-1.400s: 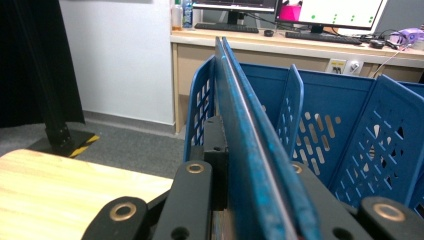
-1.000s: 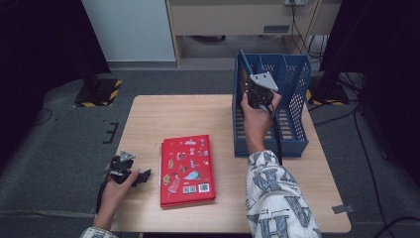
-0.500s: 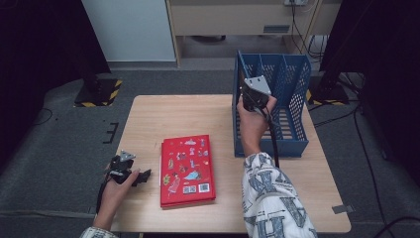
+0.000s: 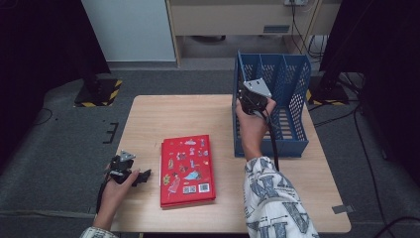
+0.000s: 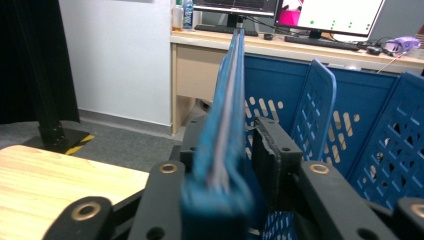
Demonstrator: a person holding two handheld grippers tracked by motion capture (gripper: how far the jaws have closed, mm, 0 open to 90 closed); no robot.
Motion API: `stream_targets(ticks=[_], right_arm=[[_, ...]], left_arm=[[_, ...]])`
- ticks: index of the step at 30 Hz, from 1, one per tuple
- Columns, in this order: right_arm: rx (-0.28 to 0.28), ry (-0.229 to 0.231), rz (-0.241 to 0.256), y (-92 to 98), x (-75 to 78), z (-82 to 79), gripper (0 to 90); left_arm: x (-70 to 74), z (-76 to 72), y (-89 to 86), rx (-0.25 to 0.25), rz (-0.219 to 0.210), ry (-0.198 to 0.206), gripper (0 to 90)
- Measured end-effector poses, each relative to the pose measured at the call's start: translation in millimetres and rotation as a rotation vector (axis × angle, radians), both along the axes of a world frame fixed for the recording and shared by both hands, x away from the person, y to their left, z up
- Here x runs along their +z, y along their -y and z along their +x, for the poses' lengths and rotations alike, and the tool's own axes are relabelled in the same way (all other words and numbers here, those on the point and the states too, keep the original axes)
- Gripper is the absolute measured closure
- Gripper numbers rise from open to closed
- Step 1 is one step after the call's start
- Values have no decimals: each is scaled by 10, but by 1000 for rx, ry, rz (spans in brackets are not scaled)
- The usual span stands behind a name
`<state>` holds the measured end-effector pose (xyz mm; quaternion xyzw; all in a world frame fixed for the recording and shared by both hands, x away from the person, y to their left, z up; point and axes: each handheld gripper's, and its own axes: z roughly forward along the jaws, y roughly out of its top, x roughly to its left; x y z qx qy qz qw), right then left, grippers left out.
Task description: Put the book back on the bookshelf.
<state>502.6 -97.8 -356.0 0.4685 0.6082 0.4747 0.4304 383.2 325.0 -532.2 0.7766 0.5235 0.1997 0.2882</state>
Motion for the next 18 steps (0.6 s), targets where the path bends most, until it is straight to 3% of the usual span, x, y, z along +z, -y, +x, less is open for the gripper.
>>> stream_targets(ticks=[14, 18], right_arm=[[41, -16, 9, 48, -94, -177, 658], [49, -22, -2, 9, -107, -209, 705]], left_arm=[[0, -1, 2, 1, 0, 0, 4], [0, 0, 3, 1, 0, -1, 4]])
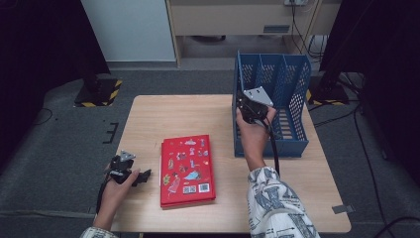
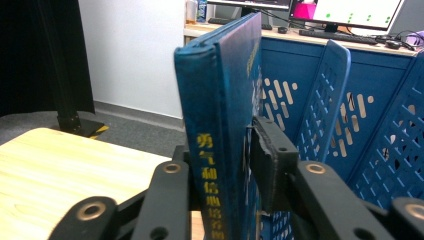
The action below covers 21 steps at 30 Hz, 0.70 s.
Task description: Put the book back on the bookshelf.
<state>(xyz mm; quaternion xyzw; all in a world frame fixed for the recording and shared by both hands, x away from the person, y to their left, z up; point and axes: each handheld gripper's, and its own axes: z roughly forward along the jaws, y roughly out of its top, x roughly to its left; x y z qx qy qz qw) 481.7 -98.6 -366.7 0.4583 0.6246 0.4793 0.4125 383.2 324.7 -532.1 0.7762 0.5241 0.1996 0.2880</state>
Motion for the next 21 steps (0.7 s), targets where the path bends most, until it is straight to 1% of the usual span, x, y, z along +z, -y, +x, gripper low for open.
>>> stream_targets(ticks=[3, 7, 11, 15, 21], right_arm=[[-12, -1, -12, -25, 4, -4, 715], [-18, -4, -13, -35, 9, -3, 715], [-16, -7, -21, -53, 11, 3, 709], [-5, -11, -17, -67, 11, 9, 691], [-6, -14, -23, -86, 27, 21, 689]], left_arm=[[0, 0, 0, 0, 0, 0, 4], [0, 2, 1, 0, 0, 0, 3], [-1, 1, 1, 0, 0, 0, 3], [-1, 3, 2, -1, 0, 1, 3], [-2, 3, 3, -1, 0, 1, 3]])
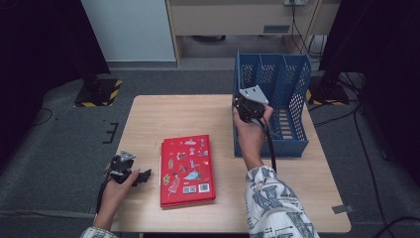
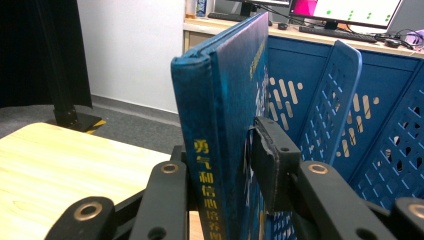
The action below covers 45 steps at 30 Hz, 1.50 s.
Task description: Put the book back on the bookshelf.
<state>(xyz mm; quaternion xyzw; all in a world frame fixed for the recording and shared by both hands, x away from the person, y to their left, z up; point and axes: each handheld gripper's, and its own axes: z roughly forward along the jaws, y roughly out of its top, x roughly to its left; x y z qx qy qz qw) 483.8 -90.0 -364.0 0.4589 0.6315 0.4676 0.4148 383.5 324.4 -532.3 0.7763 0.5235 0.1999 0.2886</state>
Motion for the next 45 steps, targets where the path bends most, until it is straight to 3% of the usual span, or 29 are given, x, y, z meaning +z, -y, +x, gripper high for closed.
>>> stream_targets(ticks=[6, 17, 28, 45], right_arm=[[9, -4, 3, 8, 6, 3, 661], [58, -9, 8, 67, -6, -65, 398], [145, -29, 18, 220, -52, -290, 255], [278, -118, 15, 289, -415, -722, 173]], left_arm=[[0, 0, 0, 0, 0, 0, 3], [0, 0, 0, 0, 0, 0, 3], [0, -2, 1, 1, 0, 0, 4], [16, 8, 10, -12, -1, 0, 28]])
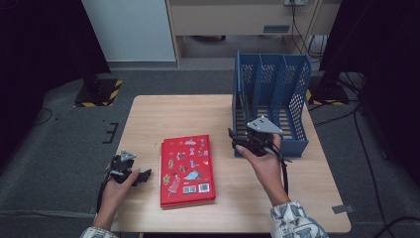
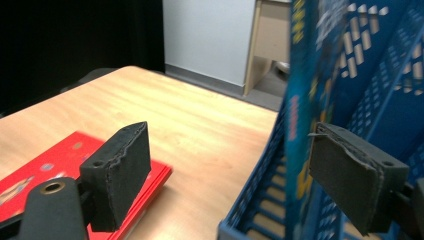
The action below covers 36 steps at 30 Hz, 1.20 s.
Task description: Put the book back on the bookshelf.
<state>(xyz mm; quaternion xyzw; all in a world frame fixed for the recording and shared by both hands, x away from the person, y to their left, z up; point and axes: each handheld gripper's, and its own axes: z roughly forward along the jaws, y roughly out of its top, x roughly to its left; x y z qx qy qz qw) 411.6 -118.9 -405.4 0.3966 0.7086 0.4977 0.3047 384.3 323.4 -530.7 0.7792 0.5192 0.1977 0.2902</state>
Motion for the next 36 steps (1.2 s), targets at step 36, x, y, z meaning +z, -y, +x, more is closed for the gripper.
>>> stream_targets(ticks=[36], right_arm=[[406, -308, -60, -639, -994, -617, 203]], left_arm=[[281, -248, 667, -242, -165, 60, 273]])
